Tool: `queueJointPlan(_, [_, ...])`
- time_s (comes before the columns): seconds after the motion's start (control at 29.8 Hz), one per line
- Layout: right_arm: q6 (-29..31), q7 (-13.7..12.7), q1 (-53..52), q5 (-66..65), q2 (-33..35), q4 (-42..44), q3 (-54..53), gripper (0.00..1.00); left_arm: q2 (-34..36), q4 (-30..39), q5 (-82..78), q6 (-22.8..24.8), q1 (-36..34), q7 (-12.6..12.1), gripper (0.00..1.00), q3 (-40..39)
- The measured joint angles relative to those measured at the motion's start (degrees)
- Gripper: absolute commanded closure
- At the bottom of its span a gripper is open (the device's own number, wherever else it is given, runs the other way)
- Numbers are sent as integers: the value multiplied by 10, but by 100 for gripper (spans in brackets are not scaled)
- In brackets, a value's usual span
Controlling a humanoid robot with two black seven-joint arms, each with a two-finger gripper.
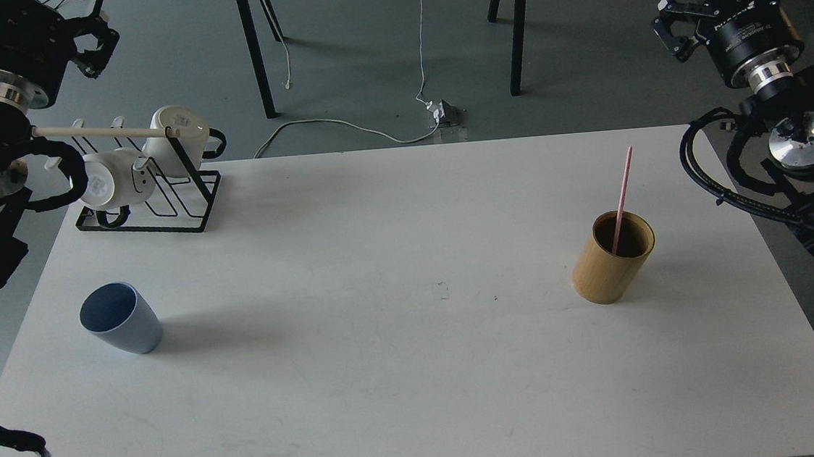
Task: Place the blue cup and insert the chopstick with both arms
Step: 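Move the left gripper down toward the light blue cup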
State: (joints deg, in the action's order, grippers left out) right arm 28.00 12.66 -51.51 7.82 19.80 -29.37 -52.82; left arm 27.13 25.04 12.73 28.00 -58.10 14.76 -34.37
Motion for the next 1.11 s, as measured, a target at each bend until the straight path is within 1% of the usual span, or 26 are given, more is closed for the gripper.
queueJointPlan(0.27, [0, 0, 4, 0, 0, 3, 0, 0, 5, 3, 0, 0, 0, -1, 0, -1])
queueJointPlan(0.4, [0, 0, 5, 0, 0, -1, 0, 0, 11, 8, -9, 0, 0, -6, 1, 12])
queueJointPlan(0.5, [0, 0, 3, -5, 0, -1, 1, 0, 33, 16, -61, 0, -5, -7, 1, 40])
queueJointPlan(0.64, [0, 0, 0, -11, 4, -10, 17, 0, 75, 41, -193, 0, -12, -2, 1, 61])
queueJointPlan(0.77, [0, 0, 0, -11, 7, -26, 20, 0, 135, 114, -320, 0, -5, 3, 8, 66])
queueJointPlan(0.84, [0, 0, 0, -11, 7, -29, 20, 0, 174, 171, -387, 0, 4, 6, 11, 67])
queueJointPlan(0.94, [0, 0, 0, -11, 7, -29, 20, 0, 239, 278, -499, 0, 23, 8, 11, 66])
queueJointPlan(1.04, [0, 0, 0, -11, 8, -27, 18, 0, 297, 387, -594, 0, 63, 8, 11, 65])
queueJointPlan(1.11, [0, 1, 0, -11, 12, -26, 18, 0, 323, 431, -654, 0, 89, 8, 11, 66])
